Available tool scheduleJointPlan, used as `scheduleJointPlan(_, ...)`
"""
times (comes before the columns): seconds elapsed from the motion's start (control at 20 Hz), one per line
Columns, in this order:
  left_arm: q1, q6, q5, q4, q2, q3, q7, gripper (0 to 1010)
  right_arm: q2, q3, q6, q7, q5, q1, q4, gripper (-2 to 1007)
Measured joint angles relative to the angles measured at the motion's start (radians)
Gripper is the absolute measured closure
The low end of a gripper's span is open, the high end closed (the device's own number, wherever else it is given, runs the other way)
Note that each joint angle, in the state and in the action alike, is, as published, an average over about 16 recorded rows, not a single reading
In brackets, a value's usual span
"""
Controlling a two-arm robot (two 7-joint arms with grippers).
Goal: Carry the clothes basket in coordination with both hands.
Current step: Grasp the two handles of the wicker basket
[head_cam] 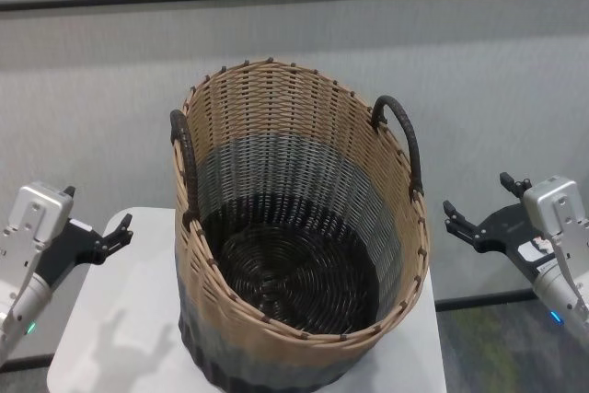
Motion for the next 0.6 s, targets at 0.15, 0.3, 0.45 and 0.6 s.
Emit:
scheduleJointPlan(0.15, 0.0, 0.0, 0.0, 0.0, 0.0, 0.0, 0.0, 8, 0.0, 0.0, 0.0, 0.0, 0.0, 0.0, 0.0, 4)
scheduleJointPlan(0.3, 0.0, 0.0, 0.0, 0.0, 0.0, 0.0, 0.0, 8, 0.0, 0.0, 0.0, 0.0, 0.0, 0.0, 0.0, 4)
scheduleJointPlan(0.45, 0.0, 0.0, 0.0, 0.0, 0.0, 0.0, 0.0, 8, 0.0, 0.0, 0.0, 0.0, 0.0, 0.0, 0.0, 4)
scheduleJointPlan(0.6, 0.0, 0.0, 0.0, 0.0, 0.0, 0.0, 0.0, 8, 0.0, 0.0, 0.0, 0.0, 0.0, 0.0, 0.0, 4)
